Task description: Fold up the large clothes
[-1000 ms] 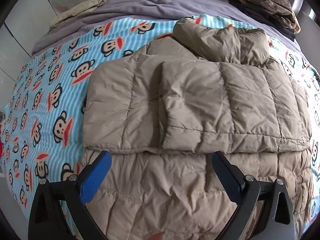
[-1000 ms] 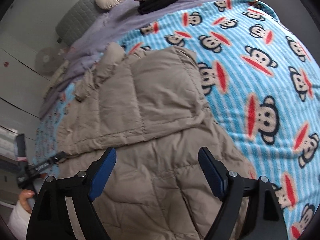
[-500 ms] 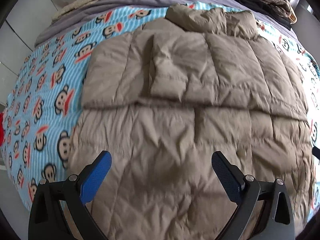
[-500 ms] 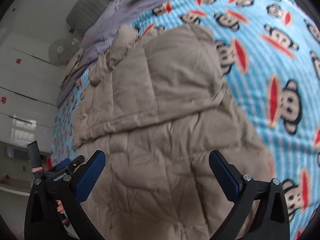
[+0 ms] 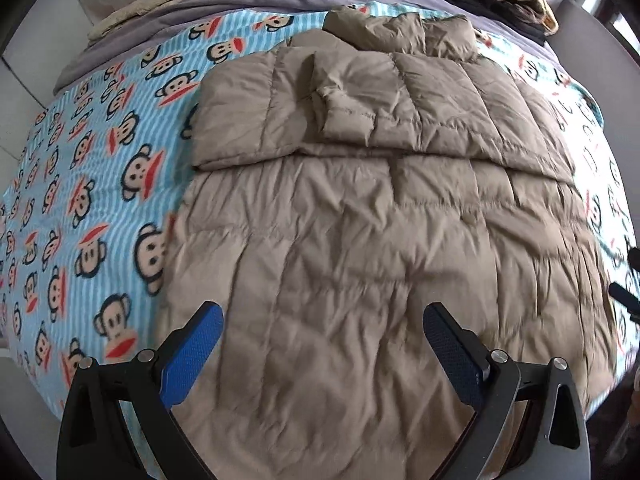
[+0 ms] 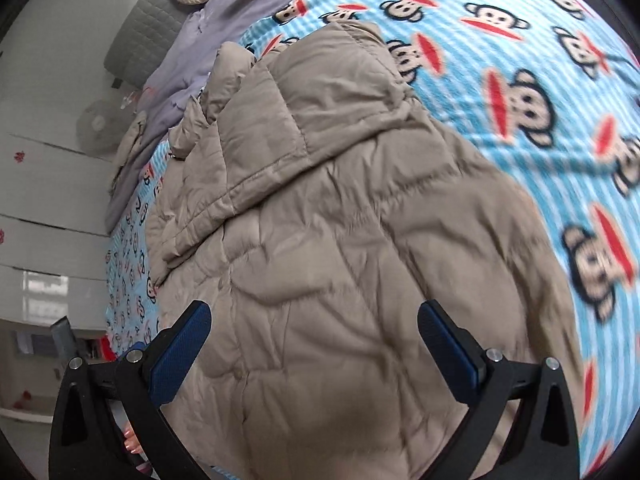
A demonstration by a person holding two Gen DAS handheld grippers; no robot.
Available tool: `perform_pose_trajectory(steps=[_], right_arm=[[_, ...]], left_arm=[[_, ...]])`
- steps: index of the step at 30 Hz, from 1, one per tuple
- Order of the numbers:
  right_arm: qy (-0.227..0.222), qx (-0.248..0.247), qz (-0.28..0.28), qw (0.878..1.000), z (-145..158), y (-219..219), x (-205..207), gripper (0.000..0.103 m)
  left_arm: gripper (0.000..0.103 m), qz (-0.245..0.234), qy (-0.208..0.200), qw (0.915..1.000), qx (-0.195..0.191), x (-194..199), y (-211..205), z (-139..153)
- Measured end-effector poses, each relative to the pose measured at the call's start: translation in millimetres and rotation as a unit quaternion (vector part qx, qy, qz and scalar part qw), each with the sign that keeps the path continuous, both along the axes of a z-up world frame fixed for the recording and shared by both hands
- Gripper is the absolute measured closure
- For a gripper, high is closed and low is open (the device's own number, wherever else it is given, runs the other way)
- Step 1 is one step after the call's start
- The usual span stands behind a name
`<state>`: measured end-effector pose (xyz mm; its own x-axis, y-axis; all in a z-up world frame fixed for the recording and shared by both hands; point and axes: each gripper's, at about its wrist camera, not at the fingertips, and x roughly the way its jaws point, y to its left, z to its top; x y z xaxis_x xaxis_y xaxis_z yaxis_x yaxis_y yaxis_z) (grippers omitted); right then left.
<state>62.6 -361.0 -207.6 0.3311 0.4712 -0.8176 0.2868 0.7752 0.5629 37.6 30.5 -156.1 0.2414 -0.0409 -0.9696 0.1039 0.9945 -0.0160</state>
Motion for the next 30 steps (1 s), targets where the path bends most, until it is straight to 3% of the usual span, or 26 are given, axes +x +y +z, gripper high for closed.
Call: perform_pose_trajectory(steps=[4,12,23,27,30], right_arm=[[0.004,0.002,-0.022,1.0,11,6,-23,0.0],[0.029,0.086,-0.082,0.992,15,19,-73,0.0],[0.056,0.095,-0.026,0.994,26,24,-96,0.0],[0.054,0.104,0.003,0.993,34,16,-101,0.0],[0.069,0.103,-0.006,0.992,28,-3,-109,0.0]], left_arm=[[0.002,-0.014,0.016,0.9997,-0.009,-25,20,10],[0.002,-0.021,0.038,0.9989,-0.02,-65,46,12],[0.002,0.017,0.039,0.9988,-0.025,-101,50,17],[0.002,0.05,0.064,0.994,-0.073,-119,59,9],[0.002,0.083,0.075,0.9887,-0.099,-133,77,6]])
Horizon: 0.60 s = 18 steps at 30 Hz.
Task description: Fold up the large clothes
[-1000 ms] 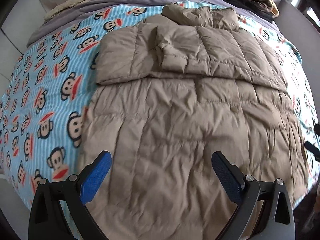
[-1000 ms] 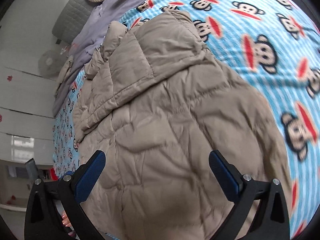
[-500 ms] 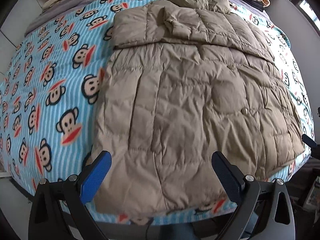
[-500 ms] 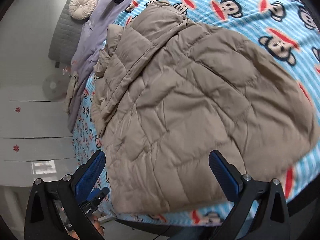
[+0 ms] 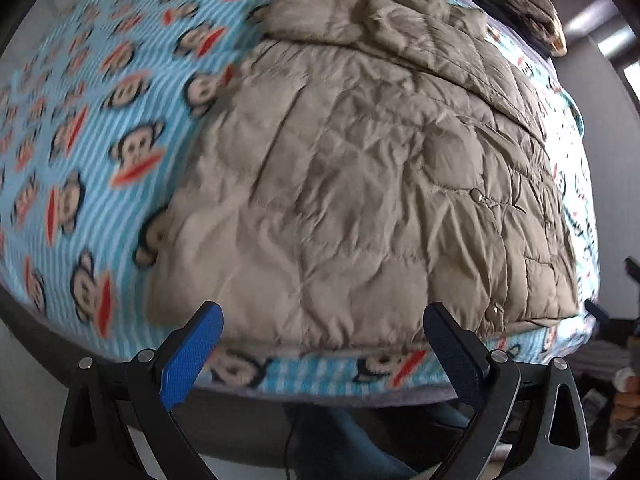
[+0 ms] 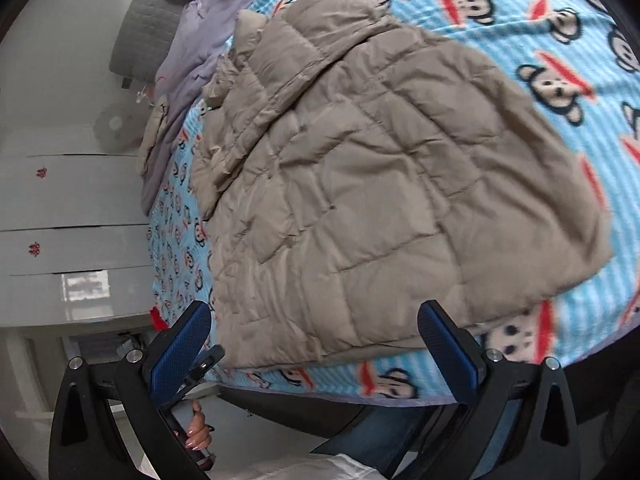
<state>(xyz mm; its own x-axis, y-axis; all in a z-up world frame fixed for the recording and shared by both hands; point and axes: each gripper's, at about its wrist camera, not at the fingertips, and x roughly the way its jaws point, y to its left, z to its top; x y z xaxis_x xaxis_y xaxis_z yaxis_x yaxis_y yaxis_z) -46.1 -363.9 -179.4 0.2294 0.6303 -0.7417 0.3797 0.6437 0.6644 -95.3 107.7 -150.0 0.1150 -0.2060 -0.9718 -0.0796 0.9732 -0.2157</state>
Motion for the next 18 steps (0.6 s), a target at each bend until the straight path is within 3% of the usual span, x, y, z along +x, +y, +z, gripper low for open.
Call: perform_pose_trajectory(steps=[5,9,12,15,18], right_arm=[[0.044,0.007,-0.042,0.998,-28,-28,-17,0.0],[0.076,0.01,-0.079,0.994,-48,-47,-40,0.0],[0.1,0.021,-0.116,0.988,-64,-61,-56,0.0],[0.111,0.03,-0.144,0.983,-74,-69,-66,0.0],[0.112,0.035,-0.159,0.98,-80,-69,-69,0.0]], left_arm=[[0.002,0.066,0.031,0.9968,-0.033,-20,35,-20],[0.002,0.115,0.073,0.9831,-0.122,-33,55,-51],[0.002,0.14,0.077,0.9758,-0.149,-33,60,-66],[0.002,0.153,0.074,0.9695,-0.177,-23,61,-75],[0.002,0.138,0.066,0.9694,-0.192,-12,54,-78]])
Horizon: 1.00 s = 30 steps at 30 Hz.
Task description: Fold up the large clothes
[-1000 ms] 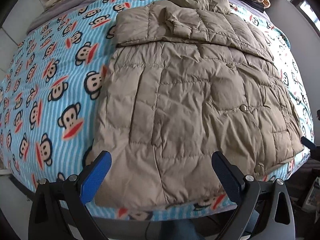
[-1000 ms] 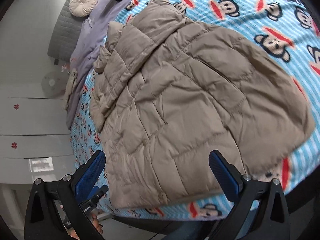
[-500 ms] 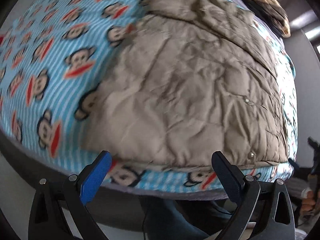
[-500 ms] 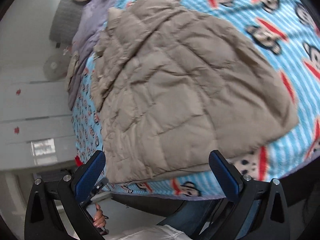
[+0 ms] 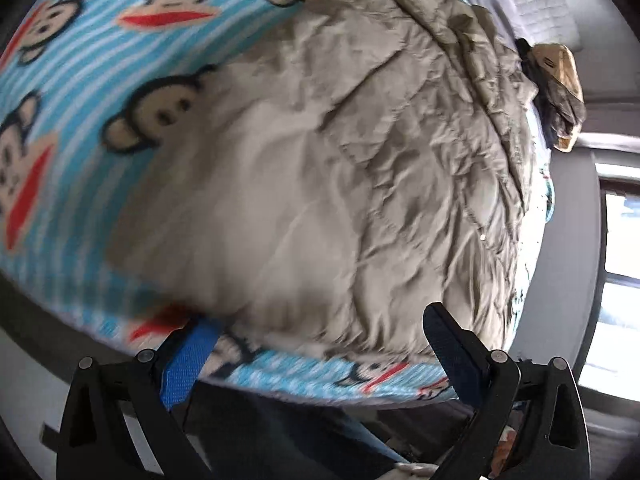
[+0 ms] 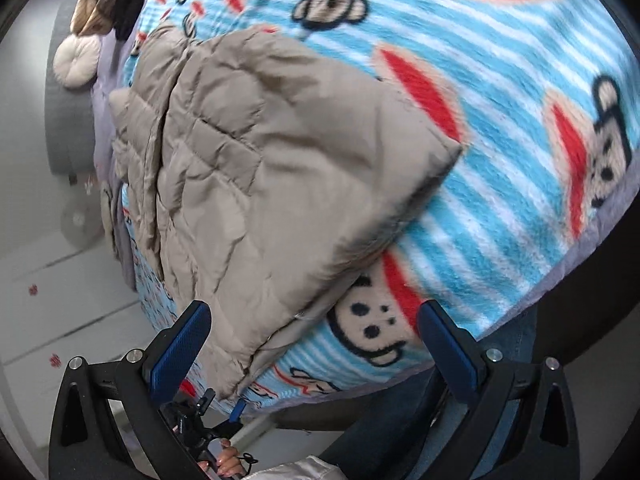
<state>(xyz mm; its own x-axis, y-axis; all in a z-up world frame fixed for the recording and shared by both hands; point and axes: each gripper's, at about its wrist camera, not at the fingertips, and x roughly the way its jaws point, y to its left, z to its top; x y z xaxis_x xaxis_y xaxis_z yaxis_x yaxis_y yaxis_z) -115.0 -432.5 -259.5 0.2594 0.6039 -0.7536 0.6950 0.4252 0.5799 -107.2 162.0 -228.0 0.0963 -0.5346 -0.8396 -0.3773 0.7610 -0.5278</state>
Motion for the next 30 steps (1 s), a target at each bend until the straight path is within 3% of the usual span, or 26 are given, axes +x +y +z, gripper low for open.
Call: perform_pose_trajectory(steps=[8,14,17,19,21,22,23,24,25,30], right_arm=[[-0.024,0.014,-0.043,0.999,-10,13,11,0.0],[-0.04,0.006,-0.036,0.999,-11,28,27,0.0],[-0.039,-0.004,-0.045,0.998,-11,33,30,0.0],[-0.044,-0.01,-0.049,0.998,-9,36,31,0.0],[-0.043,-0.015,-0.052,0.998,-8,39,32,0.004],[-0.041,-0.017,-0.054,0.998,-7,40,31,0.014],[-0.038,-0.022,-0.054,0.998,-7,40,31,0.039],[-0.033,-0.027,-0.049,0.998,-8,41,31,0.056],[-0.028,-0.031,-0.045,0.998,-9,41,32,0.087],[-0.058,-0.033,-0.002,0.998,1,42,47,0.092]], left_arm=[[0.002,-0.048,-0.016,0.9987,-0.002,26,-14,1],[0.003,-0.088,-0.039,0.9953,0.013,39,-24,6],[0.028,-0.117,-0.044,0.9915,0.036,42,-31,6],[0.065,-0.13,-0.039,0.99,0.04,45,-32,3],[0.079,-0.131,-0.035,0.9902,0.034,45,-28,2],[0.083,-0.129,-0.038,0.9904,0.031,45,-26,4],[0.087,-0.129,-0.045,0.9902,0.029,45,-24,7],[0.088,-0.131,-0.05,0.9896,0.032,44,-23,11],[0.088,-0.132,-0.056,0.989,0.036,43,-22,16],[0.088,-0.119,-0.089,0.9876,0.05,50,-23,50]])
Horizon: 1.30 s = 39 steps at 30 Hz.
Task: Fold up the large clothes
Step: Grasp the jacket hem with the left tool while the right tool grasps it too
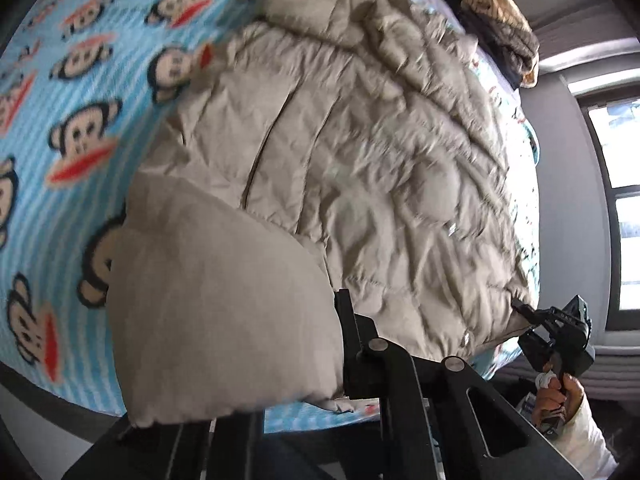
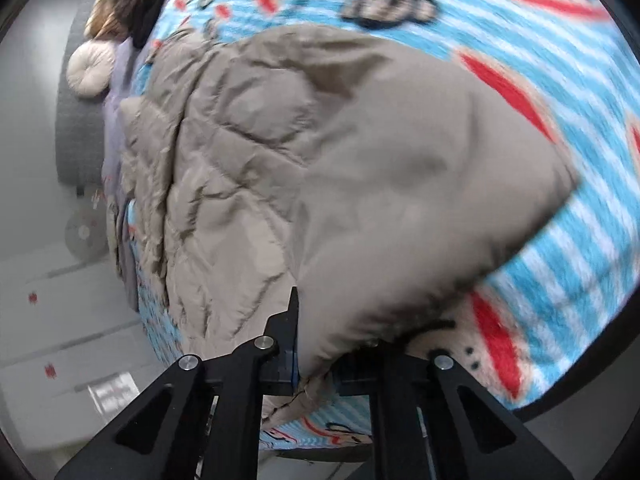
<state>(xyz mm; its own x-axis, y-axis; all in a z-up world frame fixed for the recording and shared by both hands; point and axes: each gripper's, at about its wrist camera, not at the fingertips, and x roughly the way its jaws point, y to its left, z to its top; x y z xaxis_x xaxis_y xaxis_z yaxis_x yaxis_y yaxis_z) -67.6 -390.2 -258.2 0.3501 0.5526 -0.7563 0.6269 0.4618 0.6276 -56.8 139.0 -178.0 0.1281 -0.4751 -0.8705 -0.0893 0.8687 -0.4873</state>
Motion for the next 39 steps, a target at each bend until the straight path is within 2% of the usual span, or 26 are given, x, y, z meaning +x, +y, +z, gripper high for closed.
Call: perform_pose_trajectory(steps=[4,8,12,15,20,26,29,32,33,34,35,36,37,39], right_arm=[[-0.032,-0.01,0.044,0.998,26,-3,30,0.092],[-0.091,-0.029,0.093,0.991,68,-9,79,0.093],[-0.144,-0.08,0.165,0.972,103,-8,145,0.093],[-0.17,-0.117,0.209,0.956,118,1,194,0.093],[-0.172,-0.144,0.23,0.947,112,10,268,0.093],[-0.139,-0.16,0.193,0.958,81,22,323,0.093],[-0.117,-0.174,0.185,0.96,59,24,340,0.093],[-0.097,-0.172,0.174,0.965,40,25,350,0.093],[-0.092,-0.17,0.172,0.966,35,25,352,0.093],[-0.09,-0.171,0.172,0.966,33,25,353,0.093],[-0.088,-0.174,0.173,0.965,33,26,354,0.093],[-0.087,-0.177,0.174,0.965,33,26,354,0.092],[-0.087,-0.178,0.174,0.964,34,27,355,0.092],[-0.085,-0.179,0.177,0.964,35,27,357,0.092]], left_arm=[[0.088,0.023,-0.03,0.9992,0.012,26,-4,34],[0.088,0.05,-0.076,0.9953,0.034,70,-15,72],[0.088,0.075,-0.11,0.9893,0.06,123,-27,94],[0.088,0.077,-0.132,0.9854,0.075,163,-34,100],[0.088,0.08,-0.128,0.9845,0.089,234,-34,84],[0.087,0.062,-0.097,0.9882,0.101,296,-33,38],[0.087,0.054,-0.063,0.9918,0.097,321,-32,10],[0.084,0.042,-0.053,0.9926,0.102,325,-34,7],[0.072,0.035,-0.061,0.9912,0.112,324,-35,12],[0.045,0.027,-0.077,0.9883,0.129,321,-36,20],[0.027,0.019,-0.095,0.984,0.149,317,-37,28],[0.005,0.015,-0.121,0.9767,0.177,313,-38,39],[0.002,0.007,-0.148,0.9693,0.196,309,-38,49],[0.002,-0.012,-0.166,0.9635,0.21,307,-37,58]])
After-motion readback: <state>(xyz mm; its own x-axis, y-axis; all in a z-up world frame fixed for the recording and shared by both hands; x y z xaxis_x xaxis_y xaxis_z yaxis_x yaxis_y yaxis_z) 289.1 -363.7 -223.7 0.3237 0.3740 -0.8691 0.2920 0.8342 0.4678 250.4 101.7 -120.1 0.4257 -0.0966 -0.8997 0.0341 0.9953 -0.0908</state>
